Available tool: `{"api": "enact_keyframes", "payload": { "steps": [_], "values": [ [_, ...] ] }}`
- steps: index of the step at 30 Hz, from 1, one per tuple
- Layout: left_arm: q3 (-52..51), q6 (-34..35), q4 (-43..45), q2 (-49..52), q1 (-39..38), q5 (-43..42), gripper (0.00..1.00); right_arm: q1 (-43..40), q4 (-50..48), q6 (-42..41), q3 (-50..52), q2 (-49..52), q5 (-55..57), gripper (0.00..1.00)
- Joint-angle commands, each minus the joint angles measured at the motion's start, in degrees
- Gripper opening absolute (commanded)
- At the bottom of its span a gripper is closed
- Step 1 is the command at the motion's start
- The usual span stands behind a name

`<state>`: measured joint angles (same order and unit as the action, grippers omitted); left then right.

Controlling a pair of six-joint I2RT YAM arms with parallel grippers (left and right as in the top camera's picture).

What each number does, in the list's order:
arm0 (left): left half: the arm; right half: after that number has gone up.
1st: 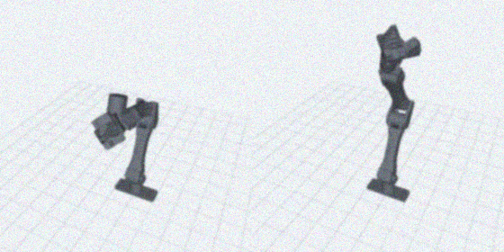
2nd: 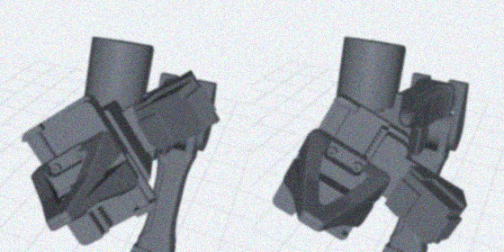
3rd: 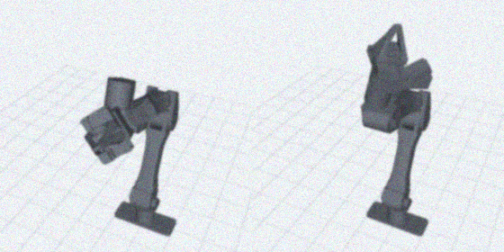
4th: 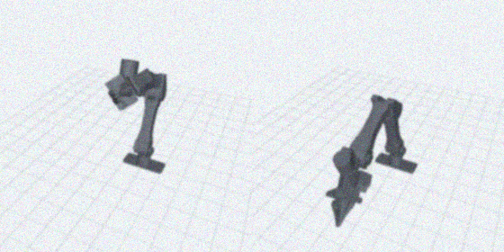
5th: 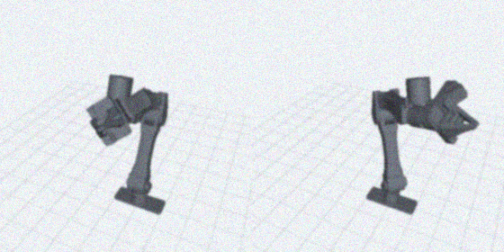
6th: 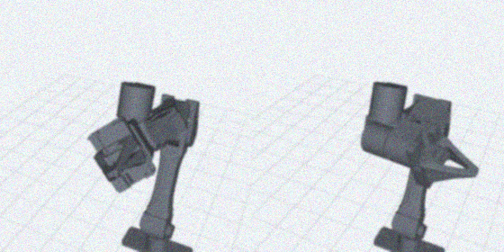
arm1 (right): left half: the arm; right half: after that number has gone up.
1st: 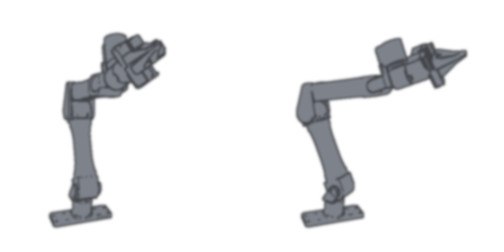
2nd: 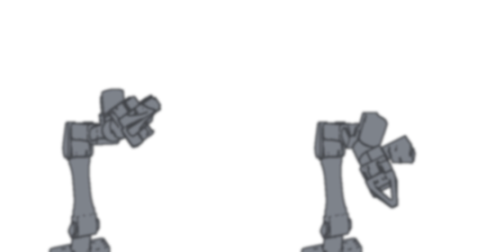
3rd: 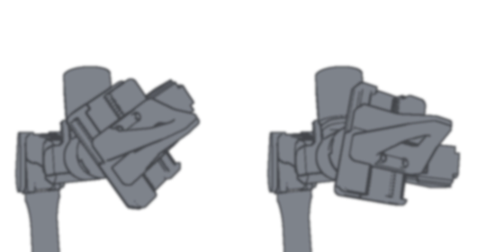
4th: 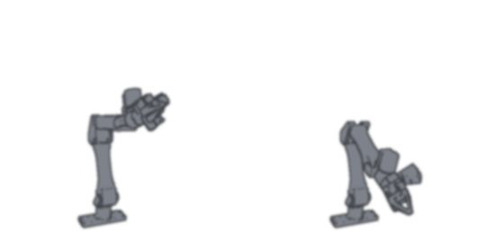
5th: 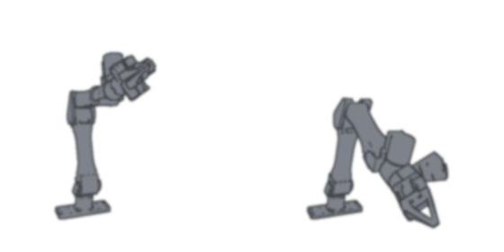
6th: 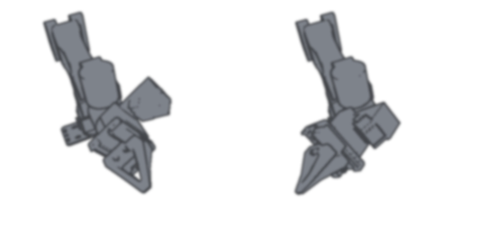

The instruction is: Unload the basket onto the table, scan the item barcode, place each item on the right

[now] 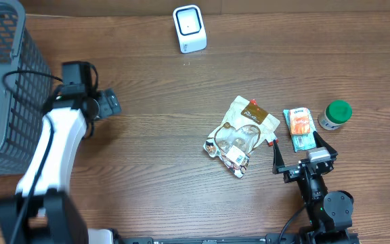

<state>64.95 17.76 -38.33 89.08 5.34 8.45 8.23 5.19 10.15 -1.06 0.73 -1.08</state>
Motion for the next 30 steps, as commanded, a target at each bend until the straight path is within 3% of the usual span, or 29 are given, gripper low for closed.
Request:
{"api": "enact_keyframes", "payload": {
  "steps": [1,8,19,30],
  "values": [
    [0.83,-1.07,0.00,-10.88,-0.26,0.55,1.00,-0.33,-0.37,0.20,0.61,-0.57,-0.09,1.00],
    [0.83,-1.07,-0.04,-32.81,-0.26,0.55,1.00,-0.33,-0.37,0.20,0.61,-0.57,-0.09,1.00],
    [-0.46,-1.07,-2.40,-44.76,-0.28,0.55,1.00,-0.33,-0.37,0.20,0.61,-0.57,-0.09,1.00],
    [-16.94,-1.09,-4.68,-59.06,-0.28,0.55,1.00,-0.33,-0.37,0.20,0.61,-0.57,-0.09,1.00]
  ]
}}
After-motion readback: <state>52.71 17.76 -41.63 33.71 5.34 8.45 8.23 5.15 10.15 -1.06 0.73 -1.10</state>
